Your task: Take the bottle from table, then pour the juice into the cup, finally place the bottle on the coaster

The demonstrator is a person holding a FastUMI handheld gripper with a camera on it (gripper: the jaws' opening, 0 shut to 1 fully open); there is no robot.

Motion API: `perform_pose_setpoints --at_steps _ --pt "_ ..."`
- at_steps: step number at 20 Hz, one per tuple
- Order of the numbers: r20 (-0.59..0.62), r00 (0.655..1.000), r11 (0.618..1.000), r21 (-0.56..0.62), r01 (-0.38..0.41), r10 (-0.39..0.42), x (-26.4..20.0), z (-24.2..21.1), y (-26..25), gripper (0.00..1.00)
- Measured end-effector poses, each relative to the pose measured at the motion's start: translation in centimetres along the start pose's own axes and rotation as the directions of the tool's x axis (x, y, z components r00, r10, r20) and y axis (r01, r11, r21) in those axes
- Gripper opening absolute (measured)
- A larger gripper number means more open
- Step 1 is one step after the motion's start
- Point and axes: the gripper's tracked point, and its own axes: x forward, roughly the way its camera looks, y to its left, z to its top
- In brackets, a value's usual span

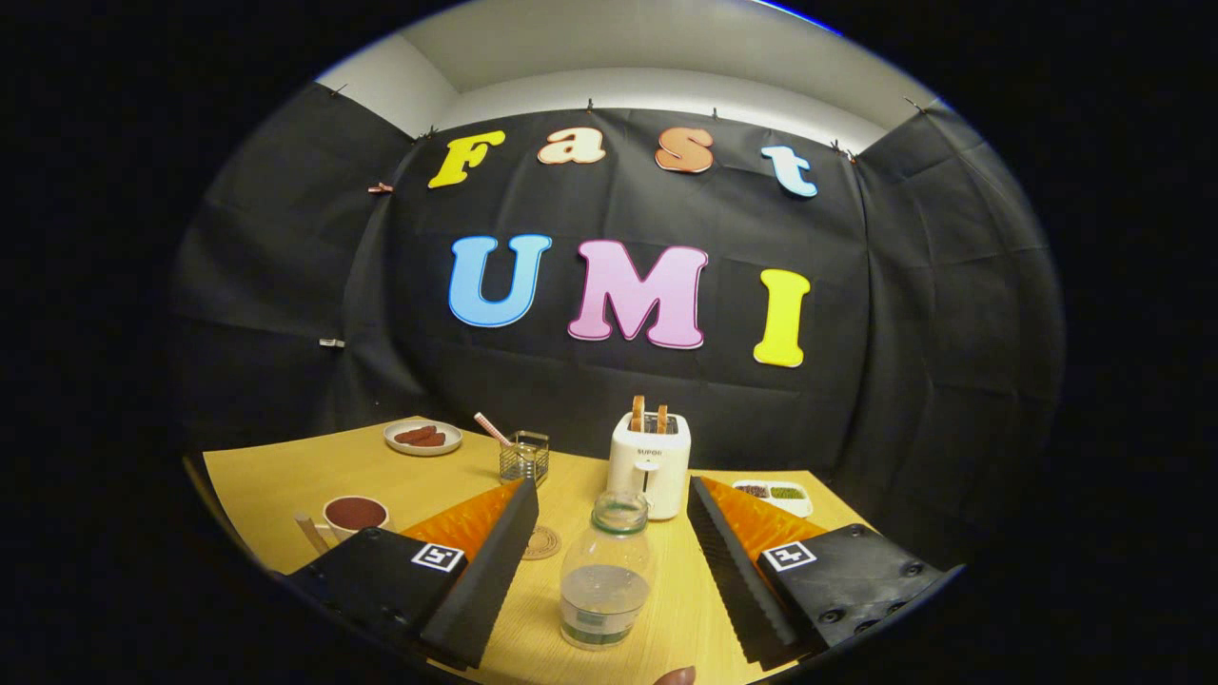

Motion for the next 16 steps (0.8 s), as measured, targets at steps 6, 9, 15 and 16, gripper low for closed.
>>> perform_pose_setpoints --at_steps 6,9,15,16 --pt "-0.063 0.998 0.999 -0.018 0.026 -0.027 1.3 -6.1 -0.2 0.97" --pt "-0.079 0.996 0.999 0.013 0.041 -0.039 1.7 -7.7 -0.5 0.95" --pt "-0.123 0.991 0.997 0.038 0.067 -0.062 2.6 -9.8 -0.4 0.84" --pt "-0.142 0.988 0.997 0.034 0.065 -0.060 2.9 -9.9 -0.2 0.80"
